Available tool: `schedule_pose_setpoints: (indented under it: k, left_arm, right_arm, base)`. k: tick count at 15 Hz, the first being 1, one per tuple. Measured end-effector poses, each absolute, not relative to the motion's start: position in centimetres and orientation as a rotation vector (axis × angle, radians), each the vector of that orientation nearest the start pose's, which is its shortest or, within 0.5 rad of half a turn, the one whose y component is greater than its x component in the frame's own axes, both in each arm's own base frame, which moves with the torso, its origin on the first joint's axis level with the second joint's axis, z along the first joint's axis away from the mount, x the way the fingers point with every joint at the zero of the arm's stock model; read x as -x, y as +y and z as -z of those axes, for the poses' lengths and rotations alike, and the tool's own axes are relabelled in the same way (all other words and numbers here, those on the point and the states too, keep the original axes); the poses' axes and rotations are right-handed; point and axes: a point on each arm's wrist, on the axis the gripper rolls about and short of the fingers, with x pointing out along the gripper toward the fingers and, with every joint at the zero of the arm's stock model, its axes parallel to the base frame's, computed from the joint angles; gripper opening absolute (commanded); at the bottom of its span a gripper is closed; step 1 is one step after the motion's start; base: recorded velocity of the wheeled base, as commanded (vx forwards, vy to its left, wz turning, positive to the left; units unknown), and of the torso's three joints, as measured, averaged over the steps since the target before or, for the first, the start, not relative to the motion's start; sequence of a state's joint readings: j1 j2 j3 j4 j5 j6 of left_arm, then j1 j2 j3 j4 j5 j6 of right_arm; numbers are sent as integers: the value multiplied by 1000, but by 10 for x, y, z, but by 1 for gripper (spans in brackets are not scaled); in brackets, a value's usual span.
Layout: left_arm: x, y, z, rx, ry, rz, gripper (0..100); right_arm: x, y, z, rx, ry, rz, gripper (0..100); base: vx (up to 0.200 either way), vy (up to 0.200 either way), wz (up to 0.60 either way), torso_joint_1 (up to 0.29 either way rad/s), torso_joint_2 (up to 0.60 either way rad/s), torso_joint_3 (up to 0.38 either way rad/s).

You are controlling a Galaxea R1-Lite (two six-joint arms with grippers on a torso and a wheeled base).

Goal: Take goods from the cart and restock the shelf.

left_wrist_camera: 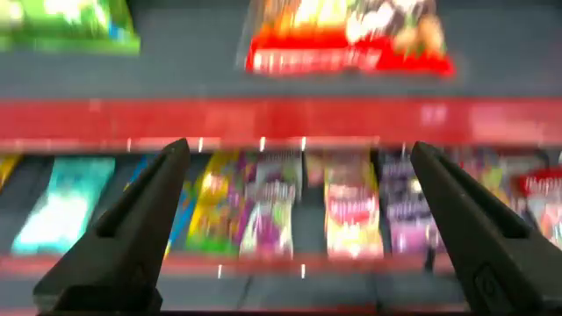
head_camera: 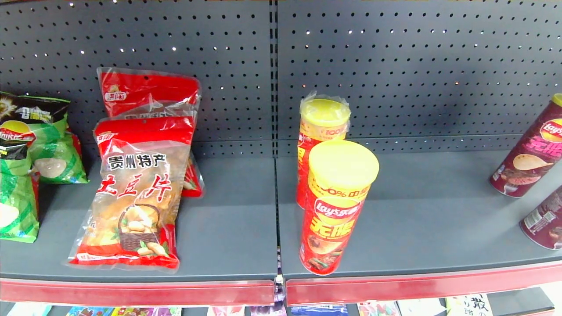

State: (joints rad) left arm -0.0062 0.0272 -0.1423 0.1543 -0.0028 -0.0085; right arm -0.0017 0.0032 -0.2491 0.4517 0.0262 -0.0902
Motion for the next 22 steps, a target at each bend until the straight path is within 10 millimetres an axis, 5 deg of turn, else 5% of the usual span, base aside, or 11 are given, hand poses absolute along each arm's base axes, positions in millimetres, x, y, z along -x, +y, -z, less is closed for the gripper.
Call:
schedule_pose_setpoints:
  k: [5,7,18,22]
  left_arm:
    - [28,2,-85,9,25,-63,100]
    - [28,2,-84,13,26,-65,100]
    - [28,1,-84,7,24,-52,100]
    - [28,2,-84,9,23,-68,100]
  right_arm:
    - [27,2,-93,80,-95,-68,100]
    - [24,1,-78,6,-9,-27,100]
    - [23,0,-75,0,3,-17,100]
    - [23,0,-75,0,3,-17,100]
  base:
    - [0,0,0,0,0,0]
    - [0,0,0,0,0,0]
    - [-109,0,0,3,1,-1]
    - [0,-200,0,4,1,2]
